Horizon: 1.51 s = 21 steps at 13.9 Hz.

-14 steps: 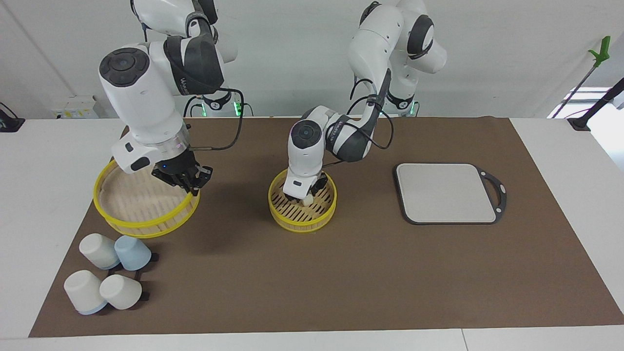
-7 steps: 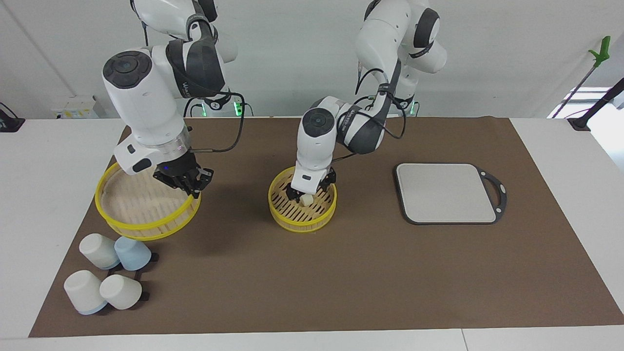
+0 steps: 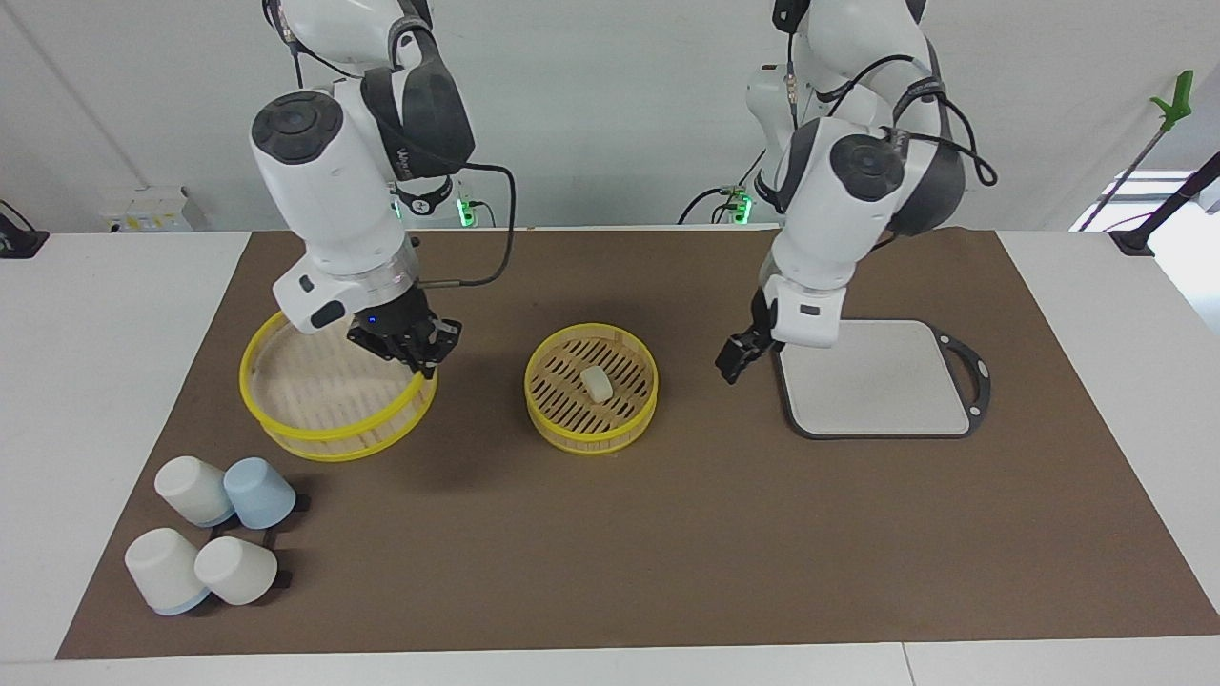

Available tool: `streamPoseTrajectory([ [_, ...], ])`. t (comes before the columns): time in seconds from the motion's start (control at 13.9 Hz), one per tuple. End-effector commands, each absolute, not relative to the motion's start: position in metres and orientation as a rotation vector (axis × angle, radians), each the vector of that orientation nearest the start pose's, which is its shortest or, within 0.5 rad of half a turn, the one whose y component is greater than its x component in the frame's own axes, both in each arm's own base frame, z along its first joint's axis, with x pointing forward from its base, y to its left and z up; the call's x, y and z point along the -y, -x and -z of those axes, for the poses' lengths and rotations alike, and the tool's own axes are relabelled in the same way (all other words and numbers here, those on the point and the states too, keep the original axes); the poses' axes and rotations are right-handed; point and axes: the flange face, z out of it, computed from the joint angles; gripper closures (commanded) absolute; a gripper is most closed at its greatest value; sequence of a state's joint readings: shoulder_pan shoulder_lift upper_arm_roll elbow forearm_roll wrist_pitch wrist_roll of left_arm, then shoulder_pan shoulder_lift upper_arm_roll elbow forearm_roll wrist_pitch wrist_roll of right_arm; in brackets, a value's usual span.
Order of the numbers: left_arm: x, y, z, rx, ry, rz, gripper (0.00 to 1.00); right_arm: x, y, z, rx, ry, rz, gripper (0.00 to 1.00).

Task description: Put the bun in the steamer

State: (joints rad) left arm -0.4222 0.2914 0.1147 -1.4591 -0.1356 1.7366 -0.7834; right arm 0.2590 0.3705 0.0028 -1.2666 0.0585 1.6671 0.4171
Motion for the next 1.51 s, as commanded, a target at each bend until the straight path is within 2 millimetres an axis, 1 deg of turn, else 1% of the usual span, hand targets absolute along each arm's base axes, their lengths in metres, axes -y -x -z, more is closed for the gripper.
streamPoseTrajectory([
  [0.0, 0.119, -0.603, -0.544, 0.558, 3.163, -0.170, 0.00, -0.242, -0.625, -0.553, -0.343, 3.026, 0.041, 1.00],
  [0.07, 0.086, -0.601, -0.551, 0.478, 3.179, -0.195, 0.00, -0.264, -0.620, -0.547, -0.363, 3.021, 0.039, 1.00],
  [0.14, 0.060, -0.596, -0.559, 0.388, 3.194, -0.218, 0.00, -0.287, -0.616, -0.538, -0.383, 3.015, 0.041, 1.00],
  [0.22, 0.038, -0.592, -0.564, 0.336, 3.205, -0.228, 0.00, -0.305, -0.612, -0.532, -0.419, 3.003, 0.046, 1.00],
  [0.29, 0.017, -0.589, -0.568, 0.291, 3.212, -0.236, 0.00, -0.322, -0.609, -0.521, -0.446, 2.991, 0.022, 1.00],
  [0.36, 0.009, -0.586, -0.569, 0.187, 3.179, -0.243, 0.00, -0.338, -0.605, -0.508, -0.480, 2.964, -0.035, 1.00],
  [0.43, 0.005, -0.584, -0.569, 0.071, 3.157, -0.247, 0.00, -0.355, -0.601, -0.492, -0.529, 2.962, -0.077, 1.00],
  [0.5, -0.006, -0.574, -0.570, 0.041, 3.161, -0.280, 0.00, -0.370, -0.600, -0.479, -0.582, 2.962, -0.098, 1.00],
  [0.58, -0.011, -0.562, -0.574, 0.041, 3.164, -0.293, 0.00, -0.383, -0.599, -0.469, -0.603, 2.963, -0.110, 1.00],
  [0.65, -0.009, -0.550, -0.571, 0.034, 3.166, -0.308, 0.00, -0.393, -0.598, -0.460, -0.609, 2.966, -0.120, 1.00],
  [0.72, 0.000, -0.543, -0.564, 0.006, 3.163, -0.333, 0.00, -0.395, -0.600, -0.457, -0.619, 2.961, -0.114, 1.00],
  [0.79, 0.003, -0.539, -0.564, -0.007, 3.161, -0.338, 0.00, -0.399, -0.600, -0.454, -0.621, 2.956, -0.108, 1.00],
  [0.86, 0.005, -0.538, -0.566, -0.009, 3.161, -0.331, 0.00, -0.408, -0.598, -0.445, -0.617, 2.959, -0.109, 1.00],
  [0.94, 0.007, -0.537, -0.570, -0.014, 3.163, -0.317, 0.00, -0.419, -0.596, -0.440, -0.618, 2.944, -0.086, 1.00],
  [1.01, 0.007, -0.535, -0.574, -0.017, 3.165, -0.295, 0.00, -0.425, -0.595, -0.435, -0.613, 2.942, -0.077, 1.00],
  [1.08, 0.007, -0.536, -0.575, -0.016, 3.168, -0.268, 0.00, -0.427, -0.596, -0.430, -0.612, 2.937, -0.068, 1.00],
  [1.15, 0.007, -0.544, -0.576, -0.013, 3.172, -0.201, 0.00, -0.428, -0.598, -0.429, -0.612, 2.931, -0.058, 1.00],
  [1.23, 0.009, -0.547, -0.578, -0.020, 3.170, -0.176, 0.00, -0.428, -0.598, -0.429, -0.612, 2.929, -0.056, 1.00],
  [1.3, 0.026, -0.546, -0.579, -0.068, 3.163, -0.171, 0.00, -0.428, -0.598, -0.429, -0.612, 2.929, -0.056, 1.00],
  [1.44, 0.021, -0.538, -0.587, -0.065, 3.149, -0.162, 0.00, -0.429, -0.599, -0.431, -0.613, 2.914, -0.043, 1.00],
])
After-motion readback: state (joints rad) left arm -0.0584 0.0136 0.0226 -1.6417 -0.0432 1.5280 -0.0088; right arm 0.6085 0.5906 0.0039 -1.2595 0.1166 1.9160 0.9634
